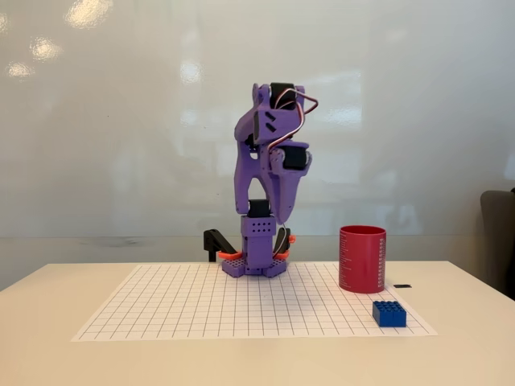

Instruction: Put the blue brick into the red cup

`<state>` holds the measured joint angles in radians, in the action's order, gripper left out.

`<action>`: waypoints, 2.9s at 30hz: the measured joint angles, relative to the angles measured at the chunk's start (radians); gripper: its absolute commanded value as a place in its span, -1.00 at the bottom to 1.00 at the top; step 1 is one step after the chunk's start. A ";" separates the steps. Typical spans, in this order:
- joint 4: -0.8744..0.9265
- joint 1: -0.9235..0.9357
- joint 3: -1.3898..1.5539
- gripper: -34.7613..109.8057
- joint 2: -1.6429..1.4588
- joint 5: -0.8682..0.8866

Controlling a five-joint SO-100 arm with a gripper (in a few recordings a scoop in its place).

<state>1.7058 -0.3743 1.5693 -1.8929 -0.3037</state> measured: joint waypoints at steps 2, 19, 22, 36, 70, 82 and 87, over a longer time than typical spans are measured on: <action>0.002 -0.043 -0.025 -0.53 0.043 -0.003; -0.084 -0.437 -0.442 -0.53 0.425 0.034; -0.160 -0.459 -0.454 -0.53 0.457 0.061; -0.336 -0.546 -0.457 -0.53 0.649 0.098; -0.558 -0.440 0.040 0.01 0.433 0.347; -0.545 -0.474 0.067 0.07 0.449 0.319; -0.540 -0.497 0.067 0.07 0.517 0.265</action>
<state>1.1658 -0.8713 1.6368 -1.3760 -0.0383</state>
